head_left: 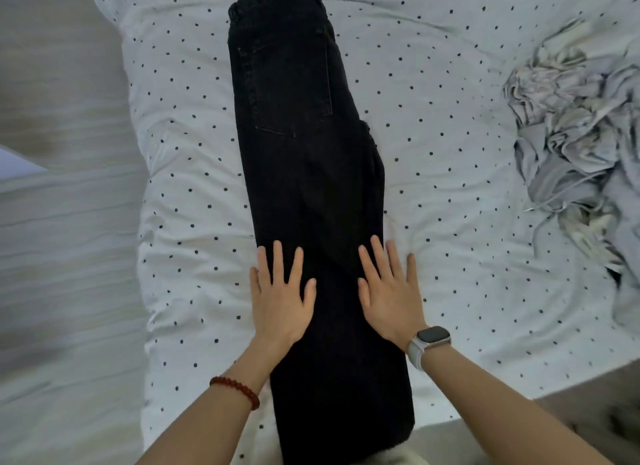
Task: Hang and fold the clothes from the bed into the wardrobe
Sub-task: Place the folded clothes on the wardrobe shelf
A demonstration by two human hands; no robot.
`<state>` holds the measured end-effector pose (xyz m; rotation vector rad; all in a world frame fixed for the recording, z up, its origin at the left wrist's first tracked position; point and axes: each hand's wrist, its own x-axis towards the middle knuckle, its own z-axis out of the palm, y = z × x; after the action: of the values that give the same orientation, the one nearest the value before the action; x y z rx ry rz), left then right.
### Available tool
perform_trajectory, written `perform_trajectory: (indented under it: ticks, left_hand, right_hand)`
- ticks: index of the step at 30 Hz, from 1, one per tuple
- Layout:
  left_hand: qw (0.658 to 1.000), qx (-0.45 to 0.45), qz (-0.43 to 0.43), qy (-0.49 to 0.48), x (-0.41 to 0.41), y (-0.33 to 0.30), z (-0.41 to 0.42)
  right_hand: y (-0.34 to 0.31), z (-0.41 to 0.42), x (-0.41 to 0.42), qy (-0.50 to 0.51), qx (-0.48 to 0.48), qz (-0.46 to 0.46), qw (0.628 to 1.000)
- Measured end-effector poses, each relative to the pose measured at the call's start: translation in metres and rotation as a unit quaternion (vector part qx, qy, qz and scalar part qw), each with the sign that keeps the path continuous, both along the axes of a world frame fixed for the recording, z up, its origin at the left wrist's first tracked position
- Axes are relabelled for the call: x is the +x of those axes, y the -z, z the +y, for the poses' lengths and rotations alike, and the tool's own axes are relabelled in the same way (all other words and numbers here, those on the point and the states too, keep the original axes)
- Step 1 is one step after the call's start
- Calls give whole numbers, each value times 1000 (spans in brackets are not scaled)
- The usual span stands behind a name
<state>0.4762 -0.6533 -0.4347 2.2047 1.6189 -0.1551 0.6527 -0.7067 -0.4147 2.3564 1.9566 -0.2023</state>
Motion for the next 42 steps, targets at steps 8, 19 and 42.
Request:
perform_trajectory:
  ticks: [8,19,42]
  left_hand:
    - [940,-52,-238,-240,-13,-36,-78]
    - [872,-193,-278,-354,-46,-44,-209]
    - [765,-439,-319,-346,-96,-92,-373]
  right_hand:
    - [-20,-111,-40,241,101,419,869]
    - [-22,-207,-34,294,-52,505,810]
    - [-66,-391,-59,319,-142,515,783]
